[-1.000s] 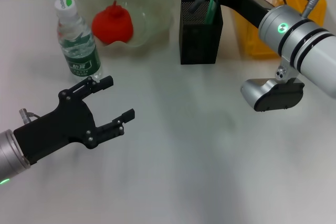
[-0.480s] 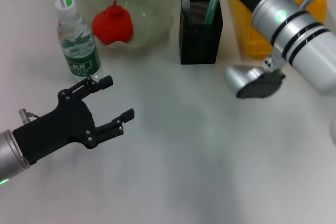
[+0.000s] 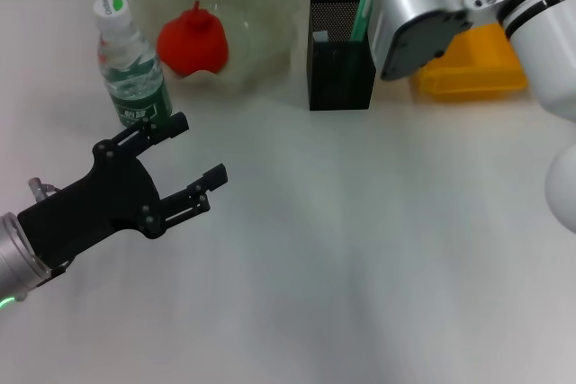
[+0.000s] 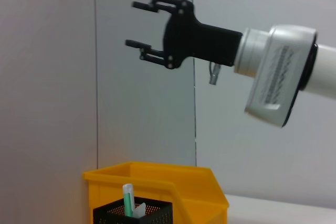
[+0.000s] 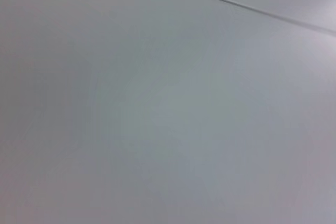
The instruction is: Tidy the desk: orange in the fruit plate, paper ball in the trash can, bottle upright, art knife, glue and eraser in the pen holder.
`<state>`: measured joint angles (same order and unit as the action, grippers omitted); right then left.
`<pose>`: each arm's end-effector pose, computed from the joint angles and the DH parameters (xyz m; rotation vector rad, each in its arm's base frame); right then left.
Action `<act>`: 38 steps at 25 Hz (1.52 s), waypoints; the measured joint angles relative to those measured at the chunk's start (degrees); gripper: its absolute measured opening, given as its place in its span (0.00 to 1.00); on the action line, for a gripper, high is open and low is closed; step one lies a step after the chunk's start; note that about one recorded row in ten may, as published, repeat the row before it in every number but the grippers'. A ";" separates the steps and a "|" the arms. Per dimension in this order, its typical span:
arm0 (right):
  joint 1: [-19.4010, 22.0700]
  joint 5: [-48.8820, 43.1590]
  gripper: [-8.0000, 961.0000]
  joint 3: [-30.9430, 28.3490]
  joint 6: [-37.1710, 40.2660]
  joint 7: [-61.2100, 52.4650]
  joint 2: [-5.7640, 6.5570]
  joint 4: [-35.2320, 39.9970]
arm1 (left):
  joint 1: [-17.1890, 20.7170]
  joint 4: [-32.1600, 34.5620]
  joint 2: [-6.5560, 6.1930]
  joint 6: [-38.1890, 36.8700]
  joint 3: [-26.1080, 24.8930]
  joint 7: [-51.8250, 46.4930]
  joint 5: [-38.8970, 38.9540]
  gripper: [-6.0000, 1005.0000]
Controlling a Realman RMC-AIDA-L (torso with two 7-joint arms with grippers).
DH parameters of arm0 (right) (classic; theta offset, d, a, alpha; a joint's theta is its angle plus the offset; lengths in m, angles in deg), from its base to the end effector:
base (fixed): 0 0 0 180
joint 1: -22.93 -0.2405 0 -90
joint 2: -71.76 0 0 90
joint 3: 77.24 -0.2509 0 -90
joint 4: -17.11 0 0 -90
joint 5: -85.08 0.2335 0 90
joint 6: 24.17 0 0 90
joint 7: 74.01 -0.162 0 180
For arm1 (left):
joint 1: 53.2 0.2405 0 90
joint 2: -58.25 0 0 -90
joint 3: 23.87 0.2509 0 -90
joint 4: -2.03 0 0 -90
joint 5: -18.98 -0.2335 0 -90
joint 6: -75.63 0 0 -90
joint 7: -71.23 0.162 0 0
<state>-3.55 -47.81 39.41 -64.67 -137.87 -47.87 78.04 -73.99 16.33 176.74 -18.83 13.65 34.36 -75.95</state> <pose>0.0895 0.4293 -0.0135 -1.2386 -0.9190 -0.2809 -0.3015 0.2778 -0.0404 -2.3823 -0.2724 -1.0126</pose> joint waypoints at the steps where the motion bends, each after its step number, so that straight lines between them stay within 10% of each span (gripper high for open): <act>1: 0.00 0.00 0.64 0.00 0.00 0.00 0.00 0.00 | 0.00 0.00 0.00 0.00 0.00 0.00 0.00 0.79; 11: 0.71 3.84 0.66 -2.49 -3.87 -50.62 0.14 1.56 | -0.30 0.09 -0.19 -0.02 2.23 -3.96 -0.23 0.79; 20: 0.92 1.24 0.84 -9.89 7.77 -97.71 0.63 3.85 | -0.23 0.10 -0.21 0.40 3.55 -5.37 -0.27 0.79; 29: 0.53 7.77 0.84 -12.76 32.67 -105.31 1.66 15.61 | -1.03 0.41 -0.24 0.36 3.58 -6.88 -0.26 0.79; 38: -1.98 24.35 0.84 -32.88 74.64 -97.04 2.56 28.36 | -1.36 0.56 -0.28 0.17 3.47 -6.95 -0.07 0.79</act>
<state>-5.53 -23.46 6.52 9.97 -234.91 -45.31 106.40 -75.35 16.89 176.46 -18.66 17.13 27.42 -76.02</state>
